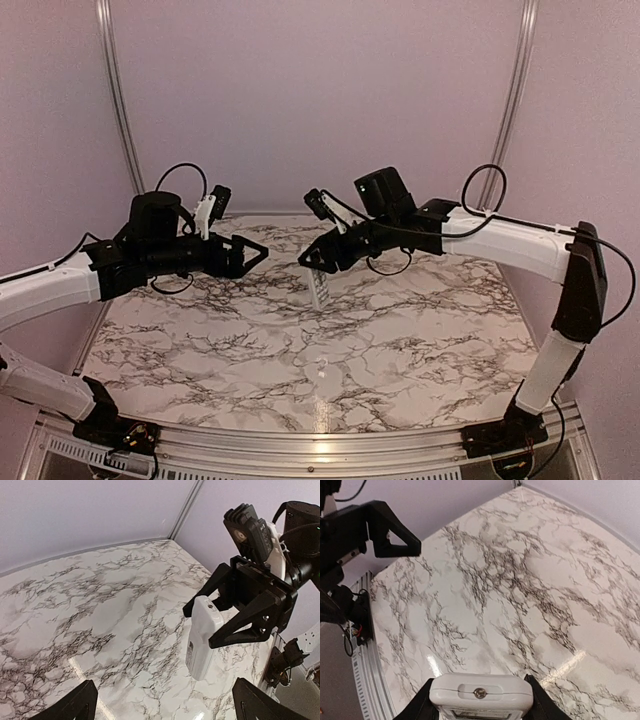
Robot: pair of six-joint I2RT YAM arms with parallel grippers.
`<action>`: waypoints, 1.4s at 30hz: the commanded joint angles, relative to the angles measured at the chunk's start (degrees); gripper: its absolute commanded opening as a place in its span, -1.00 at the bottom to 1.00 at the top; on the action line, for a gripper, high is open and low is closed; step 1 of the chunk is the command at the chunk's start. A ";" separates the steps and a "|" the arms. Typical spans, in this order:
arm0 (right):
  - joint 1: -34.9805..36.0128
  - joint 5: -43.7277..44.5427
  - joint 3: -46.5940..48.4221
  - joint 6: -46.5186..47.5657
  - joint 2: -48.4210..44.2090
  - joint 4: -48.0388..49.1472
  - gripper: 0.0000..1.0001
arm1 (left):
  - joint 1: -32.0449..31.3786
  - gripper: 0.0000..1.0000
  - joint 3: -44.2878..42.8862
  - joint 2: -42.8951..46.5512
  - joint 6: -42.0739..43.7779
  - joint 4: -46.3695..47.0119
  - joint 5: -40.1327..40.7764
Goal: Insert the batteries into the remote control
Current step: Place the remote control at the center of the board.
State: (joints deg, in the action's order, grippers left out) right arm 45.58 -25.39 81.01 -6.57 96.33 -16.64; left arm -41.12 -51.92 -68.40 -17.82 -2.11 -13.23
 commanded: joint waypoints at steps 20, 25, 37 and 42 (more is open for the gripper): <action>3.81 20.35 38.27 10.11 39.60 -37.19 -0.71 | 8.87 0.98 5.18 -3.15 -5.10 -7.14 3.28; 3.78 20.42 41.78 10.00 43.63 -38.04 -0.65 | 8.93 0.98 5.63 -3.54 -5.10 -7.86 5.13; 3.81 20.81 44.71 9.11 48.04 -37.57 -0.44 | 8.96 0.98 7.18 -2.33 -4.51 -7.02 6.88; 3.73 20.75 44.67 9.03 48.83 -37.05 -0.33 | 8.96 0.98 7.71 -3.23 -5.05 -5.93 6.36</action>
State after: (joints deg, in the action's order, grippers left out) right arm 49.23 -6.00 125.36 2.79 141.32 -54.06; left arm -32.56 -45.17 -71.35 -23.03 -9.15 -7.03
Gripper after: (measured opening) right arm 0.487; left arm 0.990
